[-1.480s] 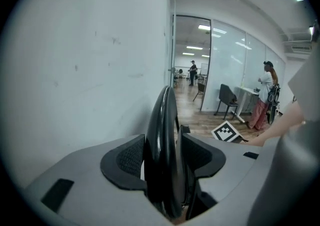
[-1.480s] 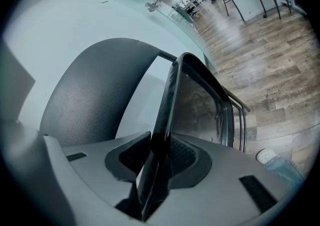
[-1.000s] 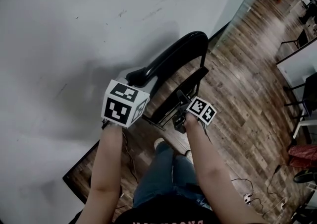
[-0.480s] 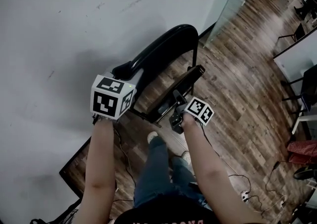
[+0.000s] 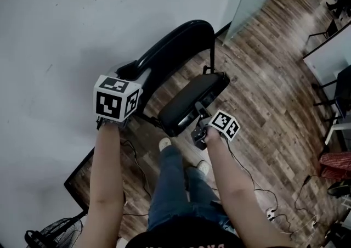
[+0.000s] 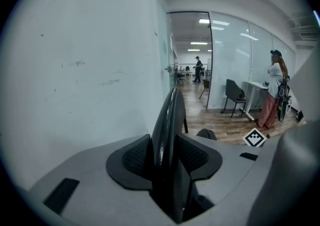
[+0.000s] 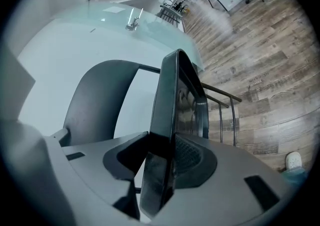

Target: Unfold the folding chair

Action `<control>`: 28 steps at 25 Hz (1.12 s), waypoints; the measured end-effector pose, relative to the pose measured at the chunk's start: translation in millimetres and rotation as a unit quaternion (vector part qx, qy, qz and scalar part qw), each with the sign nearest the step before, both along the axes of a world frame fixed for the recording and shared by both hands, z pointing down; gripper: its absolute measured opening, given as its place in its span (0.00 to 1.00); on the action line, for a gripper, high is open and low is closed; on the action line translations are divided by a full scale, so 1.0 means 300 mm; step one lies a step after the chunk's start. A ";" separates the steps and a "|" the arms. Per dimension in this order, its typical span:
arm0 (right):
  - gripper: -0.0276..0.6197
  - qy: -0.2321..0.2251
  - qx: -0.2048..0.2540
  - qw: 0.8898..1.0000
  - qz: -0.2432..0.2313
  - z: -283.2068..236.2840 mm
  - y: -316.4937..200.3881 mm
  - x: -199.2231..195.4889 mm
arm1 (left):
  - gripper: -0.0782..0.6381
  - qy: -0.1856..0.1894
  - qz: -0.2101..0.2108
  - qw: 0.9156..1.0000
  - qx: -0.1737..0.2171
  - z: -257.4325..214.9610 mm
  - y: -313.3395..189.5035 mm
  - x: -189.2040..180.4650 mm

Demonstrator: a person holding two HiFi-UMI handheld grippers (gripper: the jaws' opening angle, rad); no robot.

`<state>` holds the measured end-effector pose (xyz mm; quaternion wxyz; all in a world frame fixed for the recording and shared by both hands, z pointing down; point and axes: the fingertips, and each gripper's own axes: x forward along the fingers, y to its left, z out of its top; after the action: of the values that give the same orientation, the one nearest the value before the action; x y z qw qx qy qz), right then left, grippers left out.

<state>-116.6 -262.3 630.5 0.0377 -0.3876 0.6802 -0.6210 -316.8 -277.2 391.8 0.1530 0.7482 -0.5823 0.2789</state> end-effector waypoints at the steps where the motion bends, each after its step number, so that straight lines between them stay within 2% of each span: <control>1: 0.26 0.001 -0.002 1.000 0.001 0.010 0.012 0.025 | 0.33 -0.002 -0.001 1.000 0.001 0.002 0.006 0.014; 11: 0.32 -0.001 -0.032 0.999 0.020 0.168 0.165 0.302 | 0.34 -0.001 -0.002 1.000 -0.010 0.069 0.067 0.135; 14: 0.38 0.000 -0.037 0.999 0.016 0.220 0.201 0.370 | 0.34 -0.003 -0.005 1.000 -0.010 0.092 0.089 0.176; 16: 0.38 0.004 -0.036 0.999 0.010 0.248 0.221 0.407 | 0.34 -0.006 -0.008 1.000 -0.009 0.103 0.103 0.197; 21: 0.43 0.046 -0.049 0.998 0.008 0.333 0.263 0.501 | 0.34 -0.005 -0.007 1.000 -0.015 0.133 0.125 0.259; 28: 0.47 0.101 -0.104 0.990 0.001 0.479 0.330 0.610 | 0.35 -0.007 -0.012 1.000 -0.024 0.191 0.151 0.307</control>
<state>66.3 -163.3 774.3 -0.0708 -0.4505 0.6123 -0.6458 -224.7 -231.8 449.3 0.1702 0.7354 -0.5853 0.2960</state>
